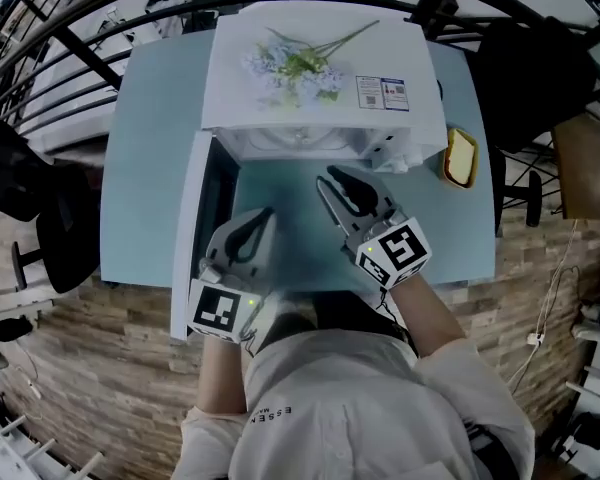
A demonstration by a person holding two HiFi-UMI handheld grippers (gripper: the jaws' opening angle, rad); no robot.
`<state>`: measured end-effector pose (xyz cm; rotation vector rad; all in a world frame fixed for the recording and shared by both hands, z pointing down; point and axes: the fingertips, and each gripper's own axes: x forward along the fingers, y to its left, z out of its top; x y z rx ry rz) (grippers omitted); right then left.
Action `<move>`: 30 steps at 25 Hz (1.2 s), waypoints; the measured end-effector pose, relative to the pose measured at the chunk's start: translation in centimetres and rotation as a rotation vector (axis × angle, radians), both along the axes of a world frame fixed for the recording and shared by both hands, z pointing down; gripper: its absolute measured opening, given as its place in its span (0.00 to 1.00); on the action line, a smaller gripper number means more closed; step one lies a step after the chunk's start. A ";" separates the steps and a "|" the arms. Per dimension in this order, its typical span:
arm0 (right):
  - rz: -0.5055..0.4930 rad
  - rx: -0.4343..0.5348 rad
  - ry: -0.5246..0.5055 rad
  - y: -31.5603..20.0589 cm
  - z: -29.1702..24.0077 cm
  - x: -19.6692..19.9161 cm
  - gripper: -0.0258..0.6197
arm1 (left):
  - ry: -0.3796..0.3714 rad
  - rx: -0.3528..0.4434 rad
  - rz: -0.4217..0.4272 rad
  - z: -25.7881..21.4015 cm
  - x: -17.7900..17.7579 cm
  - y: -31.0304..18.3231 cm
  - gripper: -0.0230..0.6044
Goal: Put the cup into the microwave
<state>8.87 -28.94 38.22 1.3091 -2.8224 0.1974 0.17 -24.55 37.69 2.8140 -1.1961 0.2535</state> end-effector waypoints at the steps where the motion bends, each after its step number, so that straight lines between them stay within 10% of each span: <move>1: 0.019 0.003 0.003 0.6 -0.5 0.2 0.16 | -0.002 0.008 0.009 -0.5 -0.1 0.4 0.04; 13: 0.185 0.067 0.015 6.4 -5.0 2.6 0.07 | 0.003 0.066 0.083 -4.8 -0.9 3.3 0.04; 30: 0.134 0.095 0.031 8.2 -6.8 1.1 0.06 | -0.004 0.112 0.118 -6.8 0.0 4.3 0.04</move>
